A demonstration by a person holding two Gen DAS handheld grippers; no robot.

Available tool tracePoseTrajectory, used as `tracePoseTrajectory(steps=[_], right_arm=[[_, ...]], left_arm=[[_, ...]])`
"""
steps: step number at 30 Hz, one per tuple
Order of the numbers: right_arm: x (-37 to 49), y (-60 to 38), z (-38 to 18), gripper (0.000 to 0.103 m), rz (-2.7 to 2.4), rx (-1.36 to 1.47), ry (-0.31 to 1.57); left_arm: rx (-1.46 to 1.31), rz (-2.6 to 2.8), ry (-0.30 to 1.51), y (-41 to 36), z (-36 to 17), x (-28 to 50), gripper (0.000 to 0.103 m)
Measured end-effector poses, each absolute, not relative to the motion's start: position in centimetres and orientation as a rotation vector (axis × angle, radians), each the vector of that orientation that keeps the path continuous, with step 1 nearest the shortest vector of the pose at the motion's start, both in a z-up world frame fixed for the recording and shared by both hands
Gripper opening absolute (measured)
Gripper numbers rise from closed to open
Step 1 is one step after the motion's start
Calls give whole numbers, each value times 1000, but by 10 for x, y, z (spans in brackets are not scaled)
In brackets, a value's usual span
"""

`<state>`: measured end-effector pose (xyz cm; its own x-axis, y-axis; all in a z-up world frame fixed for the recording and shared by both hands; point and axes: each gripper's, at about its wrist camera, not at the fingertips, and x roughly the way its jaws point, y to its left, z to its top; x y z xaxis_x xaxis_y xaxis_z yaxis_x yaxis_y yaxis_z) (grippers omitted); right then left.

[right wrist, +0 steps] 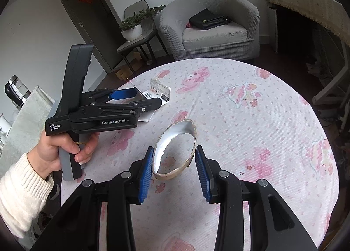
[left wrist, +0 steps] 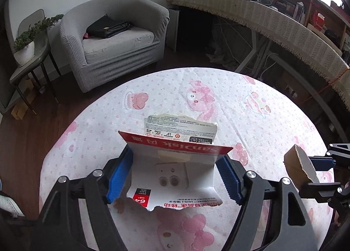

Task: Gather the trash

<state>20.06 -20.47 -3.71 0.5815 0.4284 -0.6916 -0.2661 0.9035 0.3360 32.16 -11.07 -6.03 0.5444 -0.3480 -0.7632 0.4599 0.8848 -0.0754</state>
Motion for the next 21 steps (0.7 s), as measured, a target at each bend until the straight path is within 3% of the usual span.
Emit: tracePoseTrajectory(steps=[21], right_arm=[[179, -177, -14, 39, 506, 158, 826]], left_arm=[[21, -250, 821, -51, 14, 196, 77]])
